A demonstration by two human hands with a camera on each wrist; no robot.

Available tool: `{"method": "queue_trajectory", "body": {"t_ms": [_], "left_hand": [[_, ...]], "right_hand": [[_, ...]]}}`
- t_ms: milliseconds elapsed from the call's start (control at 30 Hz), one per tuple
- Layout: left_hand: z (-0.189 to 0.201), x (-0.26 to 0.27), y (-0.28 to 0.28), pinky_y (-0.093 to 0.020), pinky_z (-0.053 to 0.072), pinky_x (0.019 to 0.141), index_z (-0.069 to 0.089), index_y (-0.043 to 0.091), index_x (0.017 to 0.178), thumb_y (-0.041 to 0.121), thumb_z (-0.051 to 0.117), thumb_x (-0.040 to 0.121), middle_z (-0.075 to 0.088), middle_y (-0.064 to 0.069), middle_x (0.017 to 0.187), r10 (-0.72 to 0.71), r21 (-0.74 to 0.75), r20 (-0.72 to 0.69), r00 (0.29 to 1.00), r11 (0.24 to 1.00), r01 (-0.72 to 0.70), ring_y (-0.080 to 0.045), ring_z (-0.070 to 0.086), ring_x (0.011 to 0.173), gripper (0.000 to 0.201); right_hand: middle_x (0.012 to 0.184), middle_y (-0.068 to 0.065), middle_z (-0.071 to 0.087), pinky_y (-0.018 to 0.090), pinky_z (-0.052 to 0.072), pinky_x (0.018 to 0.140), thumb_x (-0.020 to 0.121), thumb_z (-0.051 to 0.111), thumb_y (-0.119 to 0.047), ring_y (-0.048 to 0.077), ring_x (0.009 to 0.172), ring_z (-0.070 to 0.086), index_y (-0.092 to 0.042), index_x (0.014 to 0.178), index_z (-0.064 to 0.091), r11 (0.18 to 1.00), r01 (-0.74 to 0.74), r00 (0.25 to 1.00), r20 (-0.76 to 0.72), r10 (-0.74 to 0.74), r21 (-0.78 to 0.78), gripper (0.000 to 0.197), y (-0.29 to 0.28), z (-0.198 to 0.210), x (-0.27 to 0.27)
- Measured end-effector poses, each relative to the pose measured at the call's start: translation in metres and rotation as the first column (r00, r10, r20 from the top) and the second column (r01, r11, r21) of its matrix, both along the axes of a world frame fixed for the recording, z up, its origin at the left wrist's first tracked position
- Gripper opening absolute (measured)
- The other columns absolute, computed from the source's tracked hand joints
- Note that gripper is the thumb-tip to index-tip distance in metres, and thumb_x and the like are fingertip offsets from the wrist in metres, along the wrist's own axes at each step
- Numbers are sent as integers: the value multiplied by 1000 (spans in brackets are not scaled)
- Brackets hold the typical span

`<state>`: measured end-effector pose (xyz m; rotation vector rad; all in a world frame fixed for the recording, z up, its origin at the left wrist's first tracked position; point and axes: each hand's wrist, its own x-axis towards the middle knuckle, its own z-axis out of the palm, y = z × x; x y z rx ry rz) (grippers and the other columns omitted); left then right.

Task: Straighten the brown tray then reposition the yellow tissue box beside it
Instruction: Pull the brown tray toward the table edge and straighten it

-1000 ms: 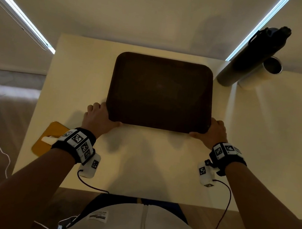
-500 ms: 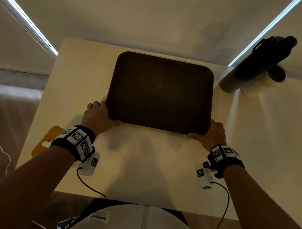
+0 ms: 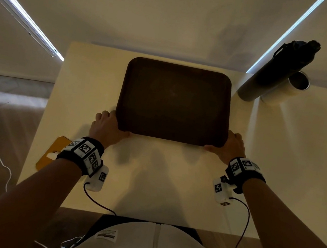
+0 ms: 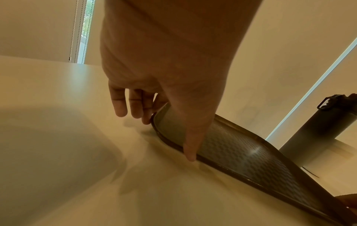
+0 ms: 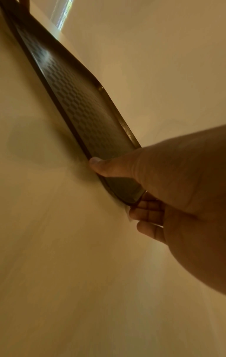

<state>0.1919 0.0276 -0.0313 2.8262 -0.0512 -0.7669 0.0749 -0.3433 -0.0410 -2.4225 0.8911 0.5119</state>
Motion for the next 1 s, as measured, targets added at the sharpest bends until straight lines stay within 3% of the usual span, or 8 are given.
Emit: {"method": "queue_trajectory", "body": {"t_ms": [167,333,467,600,733,866,933,1000], "left_hand": [[6,-3,-4,-52,42,102,34,10,147,63,71,75,46,-21,139,9,-11,31,999,1000,-9,-43,43,127,97],[33,-14,-16,-52,41,106,26,13,153,58,64,85,37,-18,149,1,-153,129,992,988,19,-39,38,134,91],[63,-38,5,-45,42,105,35,18,151,52,65,88,42,-12,149,-46,-293,223,974,949,112,-32,41,135,77],[82,-71,58,-36,35,104,42,18,147,47,67,87,44,-9,148,-32,-296,291,956,947,122,-28,41,135,71],[80,-100,130,-45,41,105,42,21,147,63,63,76,43,-7,149,-17,-294,243,970,952,90,-28,41,132,85],[60,-119,197,-56,42,105,35,22,151,76,66,67,32,10,145,-113,-262,204,972,951,165,-31,39,134,105],[50,-121,221,-58,38,109,23,26,156,80,69,59,25,11,149,-123,-262,145,982,952,158,-30,33,139,120],[44,-116,235,-54,33,113,10,27,158,79,76,54,20,3,158,-121,-264,50,991,956,130,-29,25,143,134]], "right_hand": [[132,17,43,51,39,100,63,79,-58,39,120,42,-14,134,39,994,-86,996,-36,84,-64,94,0,5,1],[146,16,30,51,31,109,75,72,-52,37,131,32,-14,146,24,957,-263,957,89,275,-126,94,15,23,10],[145,13,31,51,29,111,81,69,-47,34,133,30,-18,145,29,889,-449,856,245,455,-83,81,51,45,20],[146,9,31,45,28,110,85,63,-48,28,133,30,-20,145,30,764,-644,725,295,623,-31,74,100,59,26],[147,6,30,44,35,108,86,64,-46,24,132,34,-21,146,29,644,-758,637,333,695,106,74,159,62,25],[147,4,32,38,37,106,85,65,-47,21,131,38,-22,147,27,516,-839,543,347,765,174,77,224,56,20],[148,2,32,36,38,105,82,68,-47,20,131,38,-23,147,26,475,-855,518,331,789,206,81,256,50,19],[148,1,30,37,39,105,78,72,-48,19,131,38,-23,147,23,467,-853,521,309,796,233,88,284,44,21]]}}
